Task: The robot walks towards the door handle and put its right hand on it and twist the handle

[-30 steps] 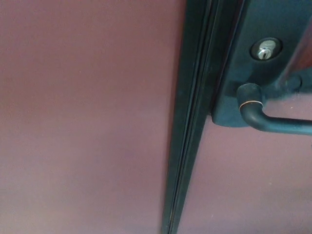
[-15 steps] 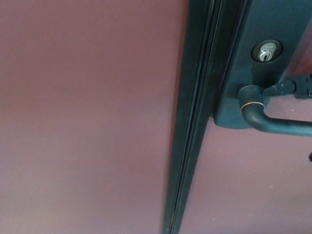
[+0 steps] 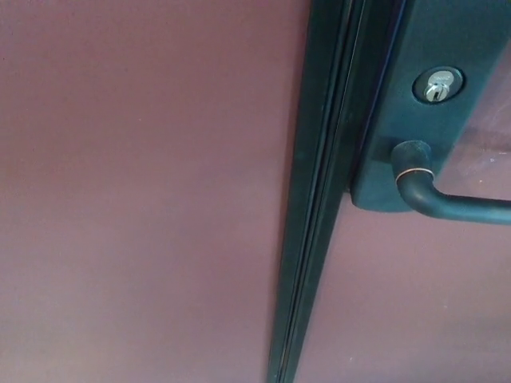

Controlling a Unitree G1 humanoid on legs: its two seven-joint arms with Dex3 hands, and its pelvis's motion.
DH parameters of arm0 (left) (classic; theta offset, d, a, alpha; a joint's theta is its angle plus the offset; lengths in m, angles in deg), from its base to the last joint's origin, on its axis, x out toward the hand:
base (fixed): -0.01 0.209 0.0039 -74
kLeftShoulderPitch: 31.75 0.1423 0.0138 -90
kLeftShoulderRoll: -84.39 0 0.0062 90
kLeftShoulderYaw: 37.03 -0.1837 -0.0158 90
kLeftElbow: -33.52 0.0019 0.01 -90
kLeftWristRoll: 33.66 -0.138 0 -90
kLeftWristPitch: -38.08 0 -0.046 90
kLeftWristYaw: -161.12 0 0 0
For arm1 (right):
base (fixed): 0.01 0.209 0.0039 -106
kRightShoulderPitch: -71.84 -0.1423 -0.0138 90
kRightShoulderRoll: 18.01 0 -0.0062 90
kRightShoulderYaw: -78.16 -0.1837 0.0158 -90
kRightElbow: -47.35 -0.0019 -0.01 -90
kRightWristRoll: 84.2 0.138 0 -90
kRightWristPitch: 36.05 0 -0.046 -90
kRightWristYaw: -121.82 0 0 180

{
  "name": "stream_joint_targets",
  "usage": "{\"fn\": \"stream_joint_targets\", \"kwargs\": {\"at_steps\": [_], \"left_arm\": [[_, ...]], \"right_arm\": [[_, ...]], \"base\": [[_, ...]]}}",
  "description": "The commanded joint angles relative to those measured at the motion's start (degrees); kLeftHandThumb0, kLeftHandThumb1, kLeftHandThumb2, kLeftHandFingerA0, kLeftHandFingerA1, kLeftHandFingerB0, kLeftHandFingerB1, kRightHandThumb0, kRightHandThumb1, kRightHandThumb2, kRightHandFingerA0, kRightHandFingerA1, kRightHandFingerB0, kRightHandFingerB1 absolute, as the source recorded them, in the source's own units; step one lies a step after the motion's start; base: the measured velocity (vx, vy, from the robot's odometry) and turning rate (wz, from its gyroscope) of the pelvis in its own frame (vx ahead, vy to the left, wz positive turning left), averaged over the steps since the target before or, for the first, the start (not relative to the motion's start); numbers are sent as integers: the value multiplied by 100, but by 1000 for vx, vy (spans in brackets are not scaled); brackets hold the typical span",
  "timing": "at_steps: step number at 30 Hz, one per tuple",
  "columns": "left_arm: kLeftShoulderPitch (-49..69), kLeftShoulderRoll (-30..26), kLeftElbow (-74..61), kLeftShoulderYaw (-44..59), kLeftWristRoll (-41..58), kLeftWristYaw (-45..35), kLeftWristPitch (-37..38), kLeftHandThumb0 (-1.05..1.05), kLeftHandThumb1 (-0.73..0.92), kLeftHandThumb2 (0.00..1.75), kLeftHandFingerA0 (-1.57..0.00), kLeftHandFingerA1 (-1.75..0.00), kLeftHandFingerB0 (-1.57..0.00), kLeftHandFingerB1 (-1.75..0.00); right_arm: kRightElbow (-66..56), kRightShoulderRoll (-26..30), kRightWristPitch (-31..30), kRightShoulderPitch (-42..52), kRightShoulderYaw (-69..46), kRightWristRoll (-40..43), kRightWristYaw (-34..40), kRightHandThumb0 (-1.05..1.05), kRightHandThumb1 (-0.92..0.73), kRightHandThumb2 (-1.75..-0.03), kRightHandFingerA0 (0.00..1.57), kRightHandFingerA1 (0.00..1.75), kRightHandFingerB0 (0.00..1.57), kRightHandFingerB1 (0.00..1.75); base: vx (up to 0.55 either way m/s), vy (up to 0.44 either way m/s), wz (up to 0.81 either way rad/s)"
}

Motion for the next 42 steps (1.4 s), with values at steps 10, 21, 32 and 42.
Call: {"fn": "stream_joint_targets", "kwargs": {"at_steps": [10, 21, 32, 42], "left_arm": [[-53, 124, -52, -141, -21, -207, 7, -21, 60, 57, -43, -40, -36, -35], [44, 217, -30, -188, -22, -124, 111, -21, 59, 57, -42, -40, -35, -35], [-38, 223, -22, -263, -52, -95, 81, -21, 59, 57, -42, -39, -35, -35], [-32, 271, -111, -418, -177, -37, 17, -21, 59, 57, -41, -39, -35, -35]], "right_arm": [[252, -2079, 659, 2540, -4850, 1522, -1393, -78, -49, -84, 0, 13, 0, 10], [1045, -3233, 1457, 4263, -2881, 688, -308, -68, -45, -85, 2, 18, 1, 20], [3982, -3033, 1284, 3716, 478, -839, 1157, -64, -45, -84, 2, 31, 0, 21], [6930, -3170, 1636, 2225, 2380, -1444, 2198, -69, -65, -59, 20, 40, 5, 25]], "base": [[0, 0, 0], [0, 0, 0], [0, 0, 0], [0, 0, 0]]}}
